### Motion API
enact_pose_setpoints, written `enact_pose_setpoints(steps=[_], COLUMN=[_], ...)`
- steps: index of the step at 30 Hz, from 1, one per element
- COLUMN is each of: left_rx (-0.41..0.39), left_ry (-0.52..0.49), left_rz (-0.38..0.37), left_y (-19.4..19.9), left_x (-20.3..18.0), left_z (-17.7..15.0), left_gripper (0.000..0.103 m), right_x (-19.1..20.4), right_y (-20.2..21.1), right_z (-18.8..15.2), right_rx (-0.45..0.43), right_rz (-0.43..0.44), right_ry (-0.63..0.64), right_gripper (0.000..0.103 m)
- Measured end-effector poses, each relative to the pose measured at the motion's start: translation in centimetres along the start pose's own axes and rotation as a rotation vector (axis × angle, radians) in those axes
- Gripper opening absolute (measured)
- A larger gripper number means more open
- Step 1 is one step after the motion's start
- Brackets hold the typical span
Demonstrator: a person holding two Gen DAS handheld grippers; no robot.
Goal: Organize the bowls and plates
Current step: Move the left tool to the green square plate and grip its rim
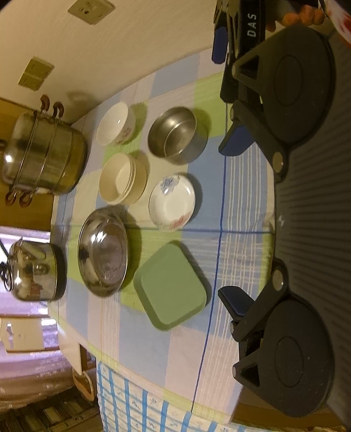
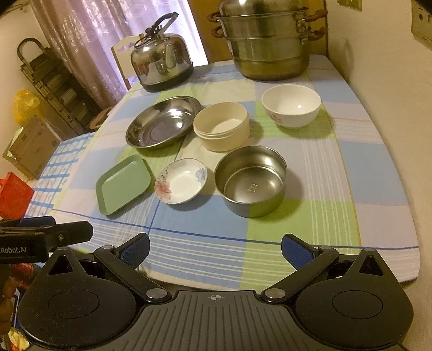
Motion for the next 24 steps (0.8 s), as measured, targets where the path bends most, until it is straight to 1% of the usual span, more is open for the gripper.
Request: enact_pose_setpoints(steps=[4,7,10,13,16,19,21,24], left_rx=[-0.005,-0.005,-0.007,-0.018,-0.026,-0.024,-0.019,0.002], left_ry=[0.018,0.039,0.057,0.051,0.022,-0.016,-0.031,-0.048], left_rz=[0.056,0.104,0.125,0.151,0.190,0.196,0.181,0.153], left_y=[0.1,-0.1,-0.3,-0.7,-1.5,-2.7,-3.6,-5.7], left_x=[1.7,3.8,5.8,7.6,9.6,11.2,12.3,14.0], left_z=[0.0,0.0,0.5,1.1,1.8,2.6,3.2,4.2], left_gripper=[0.102,0.102,0.102,0.103,0.103,0.103,0.102,0.102], right_x=[0.8,1.8,2.9,4.0,4.8,5.8,6.8,8.2], right_y=[-0.5,-1.0,-1.7,-2.5,-3.8,-5.2,-6.2,-7.7], right_z=[0.3,0.5,0.7,1.2,1.7,2.4,2.9,3.7], right_rx=[-0.012,-0.027,-0.046,-0.059,-0.061,-0.059,-0.053,-0.043], right_rz=[0.020,0.044,0.062,0.082,0.099,0.098,0.096,0.098], right_ry=[0.032,0.068,0.100,0.105,0.081,0.059,0.046,0.026], right_gripper=[0.103,0.103,0.103,0.103,0.103,0.103,0.102,0.098])
Point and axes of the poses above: each gripper's, at about its wrist camera, not at the fingertips, and y roughly against the way its jaws point, x to its left, z to its top, the point moved 7 cm from there along -y, roughly the way its jaws point, and after that the axes turned 2 degrees about -y, right-handed, at the moved point
